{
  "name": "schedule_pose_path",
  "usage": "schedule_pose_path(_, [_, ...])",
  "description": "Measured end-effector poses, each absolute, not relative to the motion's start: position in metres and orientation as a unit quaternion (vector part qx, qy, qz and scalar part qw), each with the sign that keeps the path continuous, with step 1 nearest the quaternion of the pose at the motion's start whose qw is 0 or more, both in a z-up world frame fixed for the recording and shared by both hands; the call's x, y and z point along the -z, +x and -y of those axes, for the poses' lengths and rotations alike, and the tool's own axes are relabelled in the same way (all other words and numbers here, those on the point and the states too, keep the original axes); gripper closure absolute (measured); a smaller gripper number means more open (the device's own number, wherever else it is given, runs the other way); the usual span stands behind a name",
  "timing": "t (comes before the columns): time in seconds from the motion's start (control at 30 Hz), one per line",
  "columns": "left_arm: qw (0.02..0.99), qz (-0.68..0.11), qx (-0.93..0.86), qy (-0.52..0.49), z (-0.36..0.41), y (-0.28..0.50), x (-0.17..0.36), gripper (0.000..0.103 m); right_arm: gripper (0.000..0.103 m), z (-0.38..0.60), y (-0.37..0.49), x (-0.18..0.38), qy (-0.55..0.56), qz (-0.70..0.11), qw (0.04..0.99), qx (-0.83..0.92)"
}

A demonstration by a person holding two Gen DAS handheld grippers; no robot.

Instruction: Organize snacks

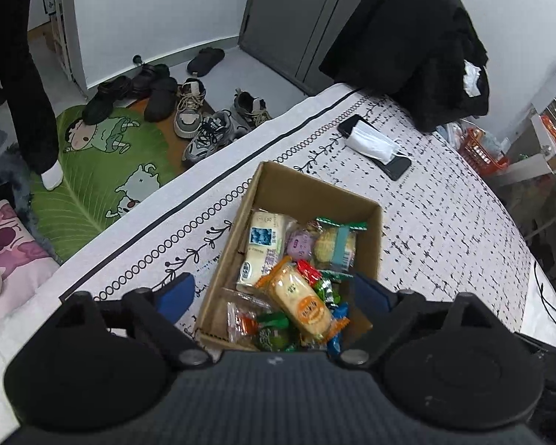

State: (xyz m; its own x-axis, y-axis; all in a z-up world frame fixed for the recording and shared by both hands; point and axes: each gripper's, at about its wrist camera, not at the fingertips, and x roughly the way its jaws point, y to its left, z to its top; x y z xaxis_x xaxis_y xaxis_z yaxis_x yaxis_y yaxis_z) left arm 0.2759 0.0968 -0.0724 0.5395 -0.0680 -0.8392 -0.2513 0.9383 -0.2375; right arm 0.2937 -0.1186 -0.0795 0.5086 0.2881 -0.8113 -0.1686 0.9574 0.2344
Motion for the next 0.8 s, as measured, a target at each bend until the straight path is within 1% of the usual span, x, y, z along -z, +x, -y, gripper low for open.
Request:
schedule_pose_path(0.03, [0.862, -0.477, -0.053, -0.165, -0.095, 0.272, 0.070, 0.007, 0.029, 0.122, 0.290, 0.077, 0.062, -0.474, 0.869, -0.130])
schedule_pose_path(0.1, [0.861, -0.479, -0.060, -0.159, -0.090, 0.266, 0.065, 0.003, 0.022, 0.131, 0.281, 0.073, 0.061, -0.464, 0.874, -0.126])
schedule_pose_path(0.17, [0.866, -0.473, -0.056, -0.150, -0.085, 0.258, 0.058, 0.000, 0.018, 0.141, 0.272, 0.069, 0.064, -0.455, 0.880, -0.120])
schedule_pose_path(0.47, [0.879, -0.461, -0.035, -0.117, -0.059, 0.224, 0.042, 0.000, 0.000, 0.173, 0.228, 0.057, 0.072, -0.427, 0.896, -0.100])
schedule_pose_path(0.8, [0.893, -0.442, -0.005, -0.084, -0.032, 0.176, 0.041, 0.000, 0.000, 0.194, 0.174, 0.051, 0.060, -0.399, 0.911, -0.082])
